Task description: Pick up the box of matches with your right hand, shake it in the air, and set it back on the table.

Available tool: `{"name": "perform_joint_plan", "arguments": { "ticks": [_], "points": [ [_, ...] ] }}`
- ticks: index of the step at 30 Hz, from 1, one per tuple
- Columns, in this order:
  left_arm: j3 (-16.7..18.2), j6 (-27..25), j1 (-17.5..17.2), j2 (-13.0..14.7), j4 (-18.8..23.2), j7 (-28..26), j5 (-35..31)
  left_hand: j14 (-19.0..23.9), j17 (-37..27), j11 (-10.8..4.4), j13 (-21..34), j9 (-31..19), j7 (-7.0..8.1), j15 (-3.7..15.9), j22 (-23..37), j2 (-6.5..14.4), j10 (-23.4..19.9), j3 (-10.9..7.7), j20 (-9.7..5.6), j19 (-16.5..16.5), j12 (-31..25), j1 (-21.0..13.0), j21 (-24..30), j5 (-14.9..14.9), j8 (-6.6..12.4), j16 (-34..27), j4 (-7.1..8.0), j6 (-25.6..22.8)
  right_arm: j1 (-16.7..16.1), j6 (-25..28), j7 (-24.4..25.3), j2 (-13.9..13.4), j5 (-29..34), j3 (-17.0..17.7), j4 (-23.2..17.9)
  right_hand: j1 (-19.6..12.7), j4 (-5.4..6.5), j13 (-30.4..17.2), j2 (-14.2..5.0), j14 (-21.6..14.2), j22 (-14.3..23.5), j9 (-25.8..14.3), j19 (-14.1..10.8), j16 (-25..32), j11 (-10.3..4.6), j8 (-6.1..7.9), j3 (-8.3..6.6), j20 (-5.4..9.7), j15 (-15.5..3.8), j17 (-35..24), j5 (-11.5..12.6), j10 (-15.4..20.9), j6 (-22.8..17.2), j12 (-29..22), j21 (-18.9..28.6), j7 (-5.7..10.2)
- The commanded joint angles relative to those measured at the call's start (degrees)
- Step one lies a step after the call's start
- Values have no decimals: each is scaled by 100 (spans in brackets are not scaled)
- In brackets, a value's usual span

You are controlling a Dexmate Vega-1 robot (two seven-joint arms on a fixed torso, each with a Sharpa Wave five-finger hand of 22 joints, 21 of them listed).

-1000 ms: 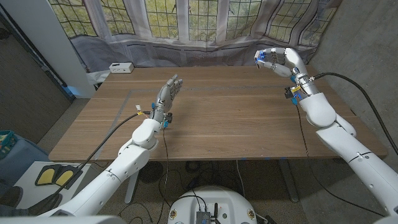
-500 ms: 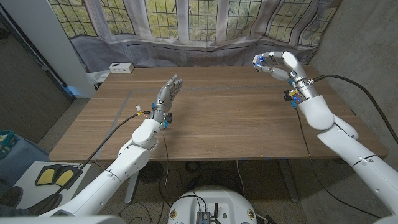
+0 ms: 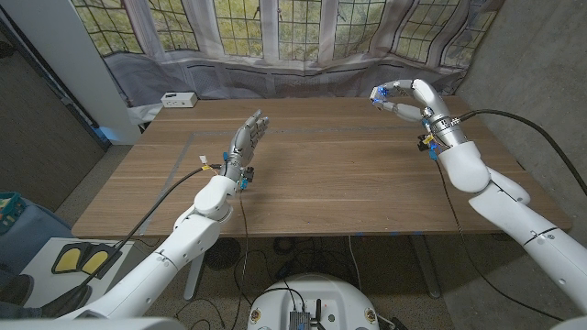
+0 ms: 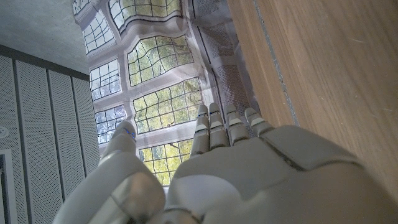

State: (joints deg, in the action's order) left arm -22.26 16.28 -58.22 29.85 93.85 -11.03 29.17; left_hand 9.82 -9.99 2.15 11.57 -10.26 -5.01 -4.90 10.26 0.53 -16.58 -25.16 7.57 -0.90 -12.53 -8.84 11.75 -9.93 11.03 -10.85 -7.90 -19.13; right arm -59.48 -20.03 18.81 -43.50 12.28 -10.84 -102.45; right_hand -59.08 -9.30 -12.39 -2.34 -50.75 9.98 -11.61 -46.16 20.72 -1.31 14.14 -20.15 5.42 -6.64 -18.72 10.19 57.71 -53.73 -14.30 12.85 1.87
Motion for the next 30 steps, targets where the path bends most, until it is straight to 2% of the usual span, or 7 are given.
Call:
{"name": "perform_joint_plan", "arguments": {
  "ticks": [1,18,30],
  "points": [
    [13,-25,-12,45,50,26,-15,32,-34,-20,19,-27,14,-17,29,46,5,-51,26,-10,10,-35,-13,4,-2,-1,-4,-42,116,653,116,-172,467,-223,-144,-531,23,-17,-554,-9,22,-18,-1,-10,-15,1,1,-54,-272,-21,34,-8,-183,30,-8,148],
    [12,-42,73,55,6,88,-4,30,-34,-18,20,-27,16,-13,29,48,-2,-53,47,-23,7,-36,-18,3,-2,0,-4,-42,456,1702,199,-380,1252,-778,-353,-486,53,-19,-551,22,21,-18,38,-29,-24,-22,36,-64,-282,-39,24,-39,-159,46,-26,165],
    [59,-7,33,80,0,98,35,28,-34,-19,20,-27,19,-17,30,50,1,-55,55,-28,8,-37,-19,3,-3,0,-5,-41,941,2102,-197,-540,1624,-1293,-238,-496,47,-22,-557,18,21,-18,54,-41,-60,-34,38,-56,-284,-44,26,-51,-153,52,-33,174]
  ]
}}
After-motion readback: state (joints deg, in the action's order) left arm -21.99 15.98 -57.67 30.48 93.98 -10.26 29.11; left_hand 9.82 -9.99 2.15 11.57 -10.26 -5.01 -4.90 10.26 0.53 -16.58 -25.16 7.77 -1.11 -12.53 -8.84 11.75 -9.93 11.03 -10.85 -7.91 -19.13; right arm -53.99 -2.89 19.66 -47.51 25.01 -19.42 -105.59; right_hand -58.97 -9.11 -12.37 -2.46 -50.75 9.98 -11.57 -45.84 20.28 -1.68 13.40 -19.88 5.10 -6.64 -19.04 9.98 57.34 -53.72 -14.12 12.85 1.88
